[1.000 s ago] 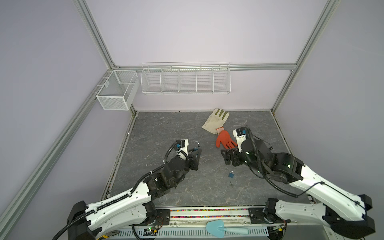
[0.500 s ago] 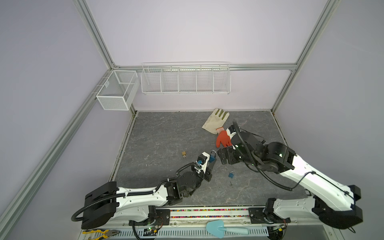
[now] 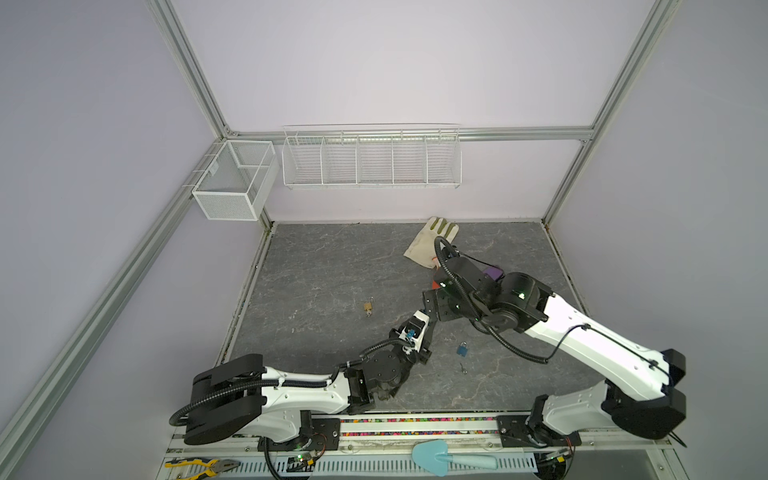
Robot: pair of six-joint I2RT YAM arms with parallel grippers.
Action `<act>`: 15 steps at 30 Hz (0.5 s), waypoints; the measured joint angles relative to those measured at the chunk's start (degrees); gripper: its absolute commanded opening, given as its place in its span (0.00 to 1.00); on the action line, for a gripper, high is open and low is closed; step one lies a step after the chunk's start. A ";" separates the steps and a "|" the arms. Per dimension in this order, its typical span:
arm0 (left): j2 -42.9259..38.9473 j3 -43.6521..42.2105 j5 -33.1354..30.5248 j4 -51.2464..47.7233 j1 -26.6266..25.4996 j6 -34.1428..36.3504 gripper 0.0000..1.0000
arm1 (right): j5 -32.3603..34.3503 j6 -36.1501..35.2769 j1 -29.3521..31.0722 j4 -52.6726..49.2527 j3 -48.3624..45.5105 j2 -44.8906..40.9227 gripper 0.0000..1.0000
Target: Unlock with the key
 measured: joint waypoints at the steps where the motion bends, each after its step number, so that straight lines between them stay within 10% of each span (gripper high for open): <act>1: 0.35 0.00 -0.31 0.48 -0.13 0.39 0.00 | 0.48 0.00 0.00 0.04 0.11 0.61 0.99; 15: 0.02 -0.20 -2.36 1.90 -0.98 2.73 0.00 | 6.29 -0.02 0.00 -2.99 2.60 4.85 1.00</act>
